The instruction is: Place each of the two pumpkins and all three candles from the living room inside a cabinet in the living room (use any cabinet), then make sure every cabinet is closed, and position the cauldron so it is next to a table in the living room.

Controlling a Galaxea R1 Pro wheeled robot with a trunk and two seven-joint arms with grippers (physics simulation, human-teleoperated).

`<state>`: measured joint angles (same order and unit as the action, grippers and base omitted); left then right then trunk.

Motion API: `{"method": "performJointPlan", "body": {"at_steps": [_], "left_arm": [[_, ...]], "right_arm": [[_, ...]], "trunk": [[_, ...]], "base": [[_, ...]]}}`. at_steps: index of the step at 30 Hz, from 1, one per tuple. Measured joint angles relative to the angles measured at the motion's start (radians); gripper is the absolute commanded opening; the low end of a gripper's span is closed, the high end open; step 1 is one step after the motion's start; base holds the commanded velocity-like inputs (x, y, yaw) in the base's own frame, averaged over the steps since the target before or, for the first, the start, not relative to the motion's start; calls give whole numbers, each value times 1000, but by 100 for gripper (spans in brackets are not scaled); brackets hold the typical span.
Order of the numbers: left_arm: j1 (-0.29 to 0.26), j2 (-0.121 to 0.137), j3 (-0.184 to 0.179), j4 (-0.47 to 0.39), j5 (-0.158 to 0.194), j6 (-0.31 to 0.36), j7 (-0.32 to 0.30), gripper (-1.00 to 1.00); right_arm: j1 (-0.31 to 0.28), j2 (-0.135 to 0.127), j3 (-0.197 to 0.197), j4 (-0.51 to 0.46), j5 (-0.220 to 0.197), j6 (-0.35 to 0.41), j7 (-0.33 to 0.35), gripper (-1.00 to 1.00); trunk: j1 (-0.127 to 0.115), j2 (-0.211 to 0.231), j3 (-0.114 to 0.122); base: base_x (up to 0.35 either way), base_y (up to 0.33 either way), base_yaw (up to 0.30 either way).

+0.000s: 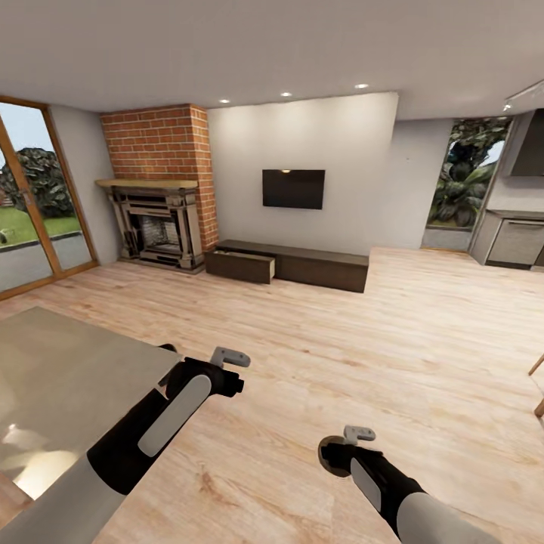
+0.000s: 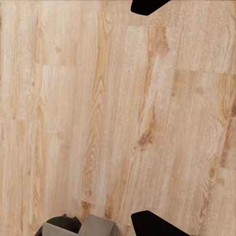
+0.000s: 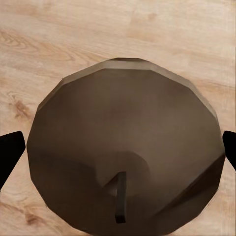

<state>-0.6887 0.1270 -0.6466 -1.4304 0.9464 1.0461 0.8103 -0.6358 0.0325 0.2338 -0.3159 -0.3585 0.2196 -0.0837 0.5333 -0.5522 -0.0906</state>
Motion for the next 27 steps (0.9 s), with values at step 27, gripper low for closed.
{"method": "performJointPlan", "body": {"at_steps": [27], "left_arm": [[0, 0, 0, 0, 0, 0, 0, 100]], "right_arm": [[-1, -1, -5, 2, -5, 61, 18, -100]], "trunk": [[0, 0, -13]], "base": [[330, 0, 1]]}}
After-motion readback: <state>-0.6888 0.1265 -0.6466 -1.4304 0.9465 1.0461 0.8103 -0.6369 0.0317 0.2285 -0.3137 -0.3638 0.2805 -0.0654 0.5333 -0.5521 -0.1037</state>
